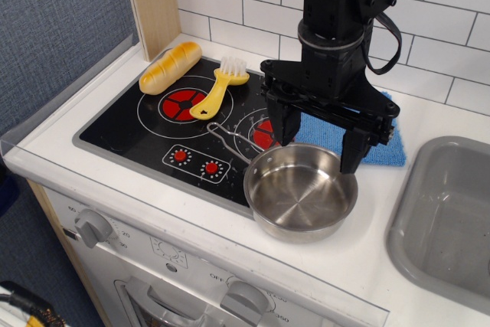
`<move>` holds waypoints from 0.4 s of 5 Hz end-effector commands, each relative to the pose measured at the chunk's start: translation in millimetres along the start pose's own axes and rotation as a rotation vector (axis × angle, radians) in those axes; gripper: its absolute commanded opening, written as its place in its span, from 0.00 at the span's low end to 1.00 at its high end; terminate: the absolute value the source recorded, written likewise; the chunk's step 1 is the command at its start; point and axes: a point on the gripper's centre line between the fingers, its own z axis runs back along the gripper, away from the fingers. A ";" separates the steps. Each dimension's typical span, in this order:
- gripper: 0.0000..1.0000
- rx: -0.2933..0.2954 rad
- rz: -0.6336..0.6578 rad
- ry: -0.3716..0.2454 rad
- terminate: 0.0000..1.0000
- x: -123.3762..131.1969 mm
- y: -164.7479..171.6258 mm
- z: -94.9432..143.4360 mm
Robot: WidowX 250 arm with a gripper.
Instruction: Place the bread inside the pot
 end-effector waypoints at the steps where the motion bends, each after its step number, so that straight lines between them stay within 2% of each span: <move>1: 1.00 0.000 0.000 0.000 0.00 0.0 0.0 0.0; 2: 1.00 0.024 0.074 -0.048 0.00 15.9 47.7 12.7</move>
